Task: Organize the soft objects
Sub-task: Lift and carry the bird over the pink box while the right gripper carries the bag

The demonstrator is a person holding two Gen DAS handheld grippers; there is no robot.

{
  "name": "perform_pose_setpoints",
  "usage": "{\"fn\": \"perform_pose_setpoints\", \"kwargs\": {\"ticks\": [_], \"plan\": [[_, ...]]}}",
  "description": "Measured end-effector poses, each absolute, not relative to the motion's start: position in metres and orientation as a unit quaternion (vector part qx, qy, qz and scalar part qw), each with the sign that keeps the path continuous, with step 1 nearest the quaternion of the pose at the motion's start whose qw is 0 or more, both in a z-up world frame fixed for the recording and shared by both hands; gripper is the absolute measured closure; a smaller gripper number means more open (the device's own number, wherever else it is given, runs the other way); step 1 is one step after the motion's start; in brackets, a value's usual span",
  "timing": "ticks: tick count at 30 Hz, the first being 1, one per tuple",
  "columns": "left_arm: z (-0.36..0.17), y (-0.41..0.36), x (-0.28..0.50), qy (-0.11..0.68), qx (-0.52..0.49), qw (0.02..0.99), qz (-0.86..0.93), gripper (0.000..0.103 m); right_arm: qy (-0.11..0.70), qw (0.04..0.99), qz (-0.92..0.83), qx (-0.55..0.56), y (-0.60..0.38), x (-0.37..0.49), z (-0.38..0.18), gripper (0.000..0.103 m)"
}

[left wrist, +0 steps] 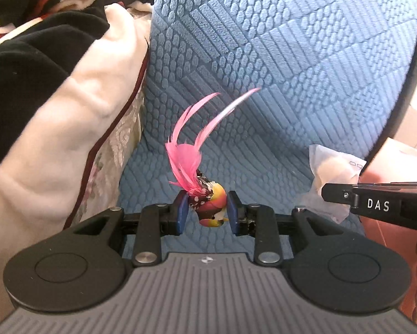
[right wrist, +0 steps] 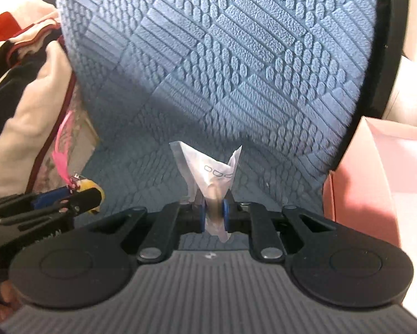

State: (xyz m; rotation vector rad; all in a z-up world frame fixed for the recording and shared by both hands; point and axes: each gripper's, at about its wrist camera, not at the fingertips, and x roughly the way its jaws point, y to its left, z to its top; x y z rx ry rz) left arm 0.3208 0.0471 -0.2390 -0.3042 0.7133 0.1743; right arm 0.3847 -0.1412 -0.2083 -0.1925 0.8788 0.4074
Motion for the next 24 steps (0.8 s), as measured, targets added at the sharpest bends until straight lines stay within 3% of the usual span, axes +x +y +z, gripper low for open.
{"fn": "perform_pose_setpoints", "kwargs": {"ticks": [24], "plan": [[-0.215, 0.033, 0.229, 0.334, -0.172, 0.924, 0.072, 0.068, 0.419, 0.884, 0.186, -0.096, -0.163, 0.28, -0.187, 0.087]]}}
